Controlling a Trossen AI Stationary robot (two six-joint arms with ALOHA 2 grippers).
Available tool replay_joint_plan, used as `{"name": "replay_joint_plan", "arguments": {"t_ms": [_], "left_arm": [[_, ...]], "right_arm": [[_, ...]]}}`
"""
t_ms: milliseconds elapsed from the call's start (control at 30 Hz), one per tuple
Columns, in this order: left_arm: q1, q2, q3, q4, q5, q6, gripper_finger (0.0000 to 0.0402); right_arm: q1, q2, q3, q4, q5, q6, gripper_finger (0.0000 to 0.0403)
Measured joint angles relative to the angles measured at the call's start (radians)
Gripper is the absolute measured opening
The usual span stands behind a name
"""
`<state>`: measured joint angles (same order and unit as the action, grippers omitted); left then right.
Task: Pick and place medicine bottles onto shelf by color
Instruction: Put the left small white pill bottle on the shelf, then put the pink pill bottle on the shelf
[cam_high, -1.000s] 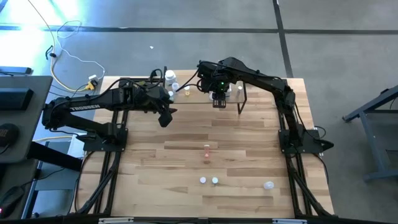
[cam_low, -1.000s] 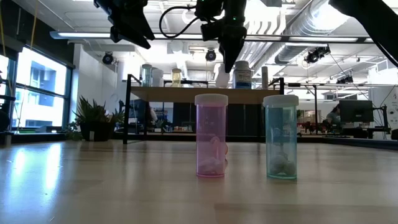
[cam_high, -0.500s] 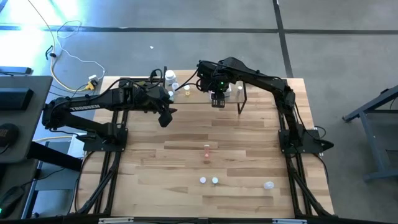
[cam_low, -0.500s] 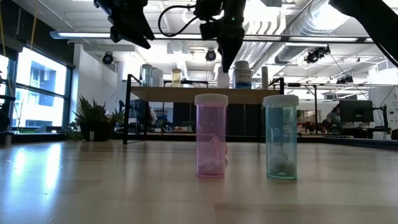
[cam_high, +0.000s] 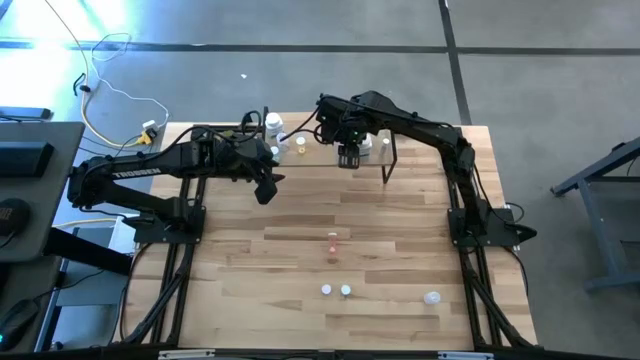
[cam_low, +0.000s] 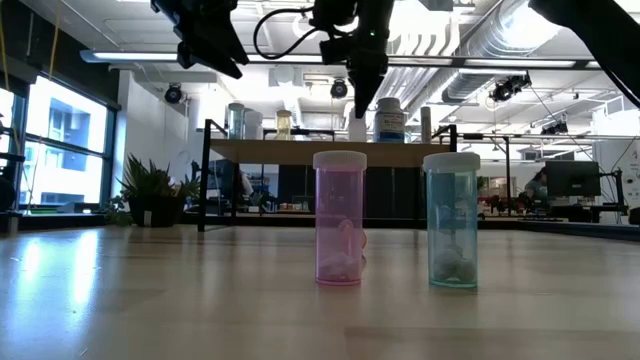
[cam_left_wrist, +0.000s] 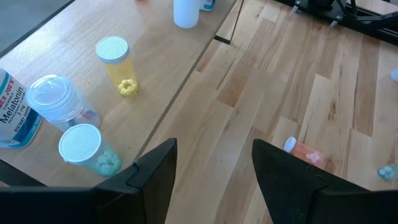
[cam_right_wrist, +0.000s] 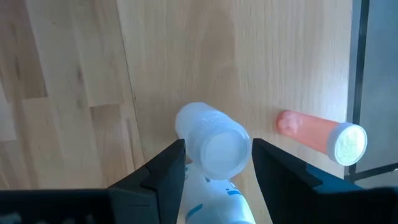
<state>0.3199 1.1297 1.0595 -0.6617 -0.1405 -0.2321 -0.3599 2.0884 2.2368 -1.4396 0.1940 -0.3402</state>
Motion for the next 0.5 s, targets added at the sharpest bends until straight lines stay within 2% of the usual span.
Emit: {"name": "replay_joint_plan", "arguments": {"t_ms": [167, 367, 500], "left_arm": [[0.000, 0.000, 0.000, 0.000, 0.000, 0.000, 0.0200], [0.000, 0.000, 0.000, 0.000, 0.000, 0.000, 0.0200], [0.000, 0.000, 0.000, -0.001, -0.001, 0.000, 0.0200]], "right_arm": [[0.000, -0.001, 0.026, -0.022, -0.001, 0.007, 0.0177], [0.000, -0.002, 0.120, -0.055, -0.002, 0.045, 0.0177], [-0.005, -0.037, 0.098, -0.037, -0.006, 0.057, 0.0177]]}}
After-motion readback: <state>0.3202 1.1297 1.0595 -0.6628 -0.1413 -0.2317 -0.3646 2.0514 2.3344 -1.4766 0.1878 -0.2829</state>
